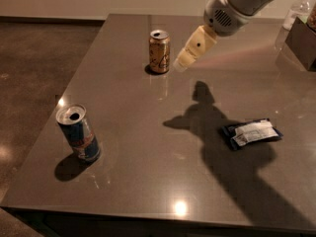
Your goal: Knock orange can over
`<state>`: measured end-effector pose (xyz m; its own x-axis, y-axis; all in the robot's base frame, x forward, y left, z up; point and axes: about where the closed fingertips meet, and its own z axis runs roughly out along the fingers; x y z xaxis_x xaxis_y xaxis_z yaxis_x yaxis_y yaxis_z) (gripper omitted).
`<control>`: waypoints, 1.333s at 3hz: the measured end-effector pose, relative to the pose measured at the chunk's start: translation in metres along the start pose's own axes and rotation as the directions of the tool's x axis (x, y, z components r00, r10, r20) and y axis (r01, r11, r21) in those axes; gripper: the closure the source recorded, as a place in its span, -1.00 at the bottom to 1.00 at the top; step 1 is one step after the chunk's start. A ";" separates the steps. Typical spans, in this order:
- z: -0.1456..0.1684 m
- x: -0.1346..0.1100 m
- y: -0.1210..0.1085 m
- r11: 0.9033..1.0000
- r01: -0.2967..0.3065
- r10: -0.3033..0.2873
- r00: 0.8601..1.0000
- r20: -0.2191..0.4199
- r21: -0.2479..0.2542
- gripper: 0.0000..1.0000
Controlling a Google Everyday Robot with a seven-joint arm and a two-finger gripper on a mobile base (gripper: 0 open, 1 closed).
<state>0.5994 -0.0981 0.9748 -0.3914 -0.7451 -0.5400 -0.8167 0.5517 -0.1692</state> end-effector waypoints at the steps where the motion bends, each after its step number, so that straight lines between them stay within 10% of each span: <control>1: 0.018 -0.026 0.001 0.999 -0.031 0.033 0.997 0.065 -0.030 -1.00; 4: 0.076 -0.072 -0.028 0.996 -0.082 0.078 0.992 0.104 0.034 -1.00</control>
Offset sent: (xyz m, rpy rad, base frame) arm 0.0670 0.0658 -0.0042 0.1722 -0.0739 -0.0541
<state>0.6828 -0.0317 0.9561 -0.4072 -0.6569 -0.6346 -0.7671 0.6231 -0.1527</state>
